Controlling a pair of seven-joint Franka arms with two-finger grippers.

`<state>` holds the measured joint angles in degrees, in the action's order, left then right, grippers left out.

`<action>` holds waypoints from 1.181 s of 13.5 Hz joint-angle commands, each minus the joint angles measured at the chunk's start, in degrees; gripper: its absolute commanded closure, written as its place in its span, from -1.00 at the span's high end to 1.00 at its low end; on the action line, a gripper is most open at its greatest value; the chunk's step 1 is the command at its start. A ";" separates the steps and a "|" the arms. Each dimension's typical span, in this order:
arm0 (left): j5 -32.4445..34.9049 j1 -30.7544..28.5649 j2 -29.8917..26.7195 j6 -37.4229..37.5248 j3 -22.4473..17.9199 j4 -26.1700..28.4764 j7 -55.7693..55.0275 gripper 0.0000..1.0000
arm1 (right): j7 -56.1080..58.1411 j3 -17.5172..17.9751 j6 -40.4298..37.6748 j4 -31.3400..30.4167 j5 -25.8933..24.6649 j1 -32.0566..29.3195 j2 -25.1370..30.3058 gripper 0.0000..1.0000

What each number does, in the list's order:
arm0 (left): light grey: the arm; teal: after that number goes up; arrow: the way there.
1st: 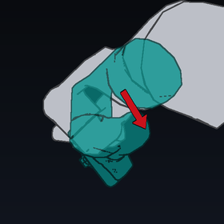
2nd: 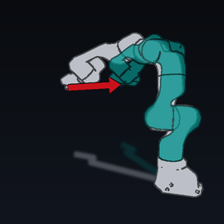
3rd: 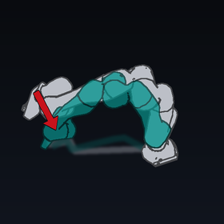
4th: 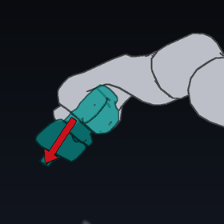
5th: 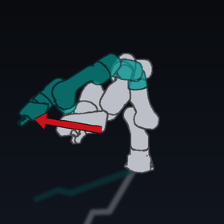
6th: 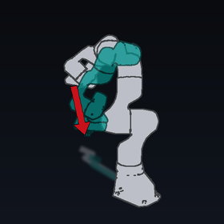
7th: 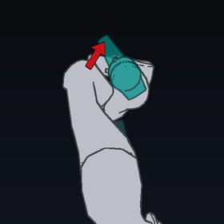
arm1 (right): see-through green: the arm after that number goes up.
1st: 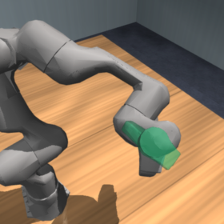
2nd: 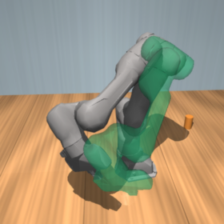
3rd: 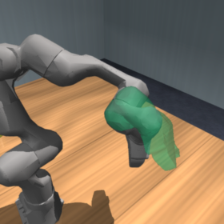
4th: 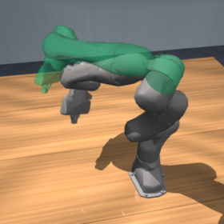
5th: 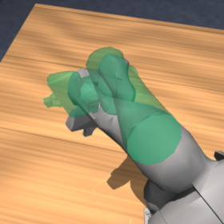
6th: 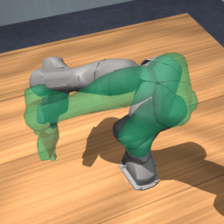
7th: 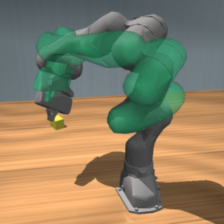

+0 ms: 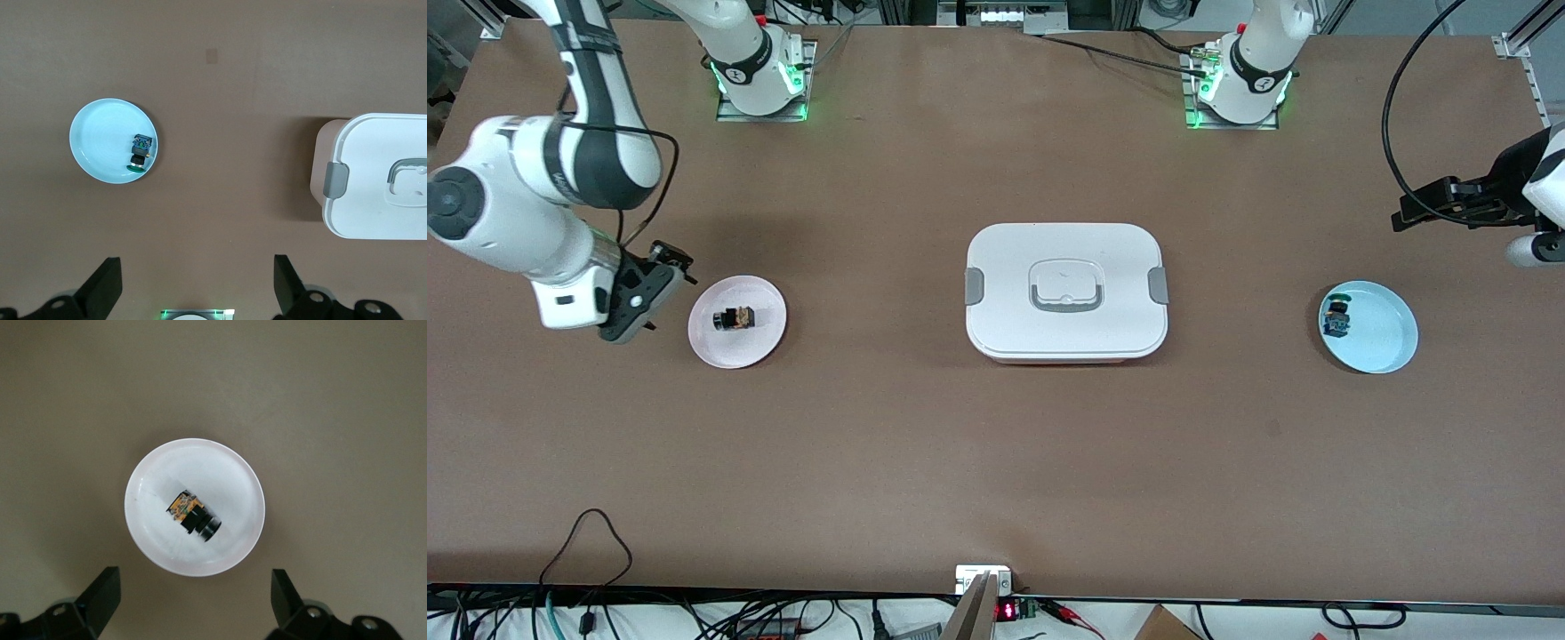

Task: Transfer orange switch to right arm and place
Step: 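Open the right gripper and lift it away from the switch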

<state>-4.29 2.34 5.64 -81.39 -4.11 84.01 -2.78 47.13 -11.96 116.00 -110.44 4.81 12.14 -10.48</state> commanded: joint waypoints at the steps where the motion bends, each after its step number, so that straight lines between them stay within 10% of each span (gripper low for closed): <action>1: 0.33 0.38 -0.28 0.70 0.86 -0.43 0.75 1.00 | -15.34 -0.08 -8.23 5.92 1.17 0.07 0.10 1.00; 8: 1.13 0.38 -0.10 0.70 1.30 -0.08 0.84 1.00 | -43.15 -0.08 -21.48 13.47 1.17 -0.02 1.60 1.00; 16: 1.13 0.29 -0.54 3.33 2.97 0.01 0.84 1.00 | -43.70 0.62 -28.20 25.62 -4.54 -6.42 1.95 1.00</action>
<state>-4.26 2.51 5.71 -79.70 -2.26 84.11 -2.77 4.40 -12.27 89.29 -86.53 1.85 7.51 -8.54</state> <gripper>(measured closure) 0.000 0.000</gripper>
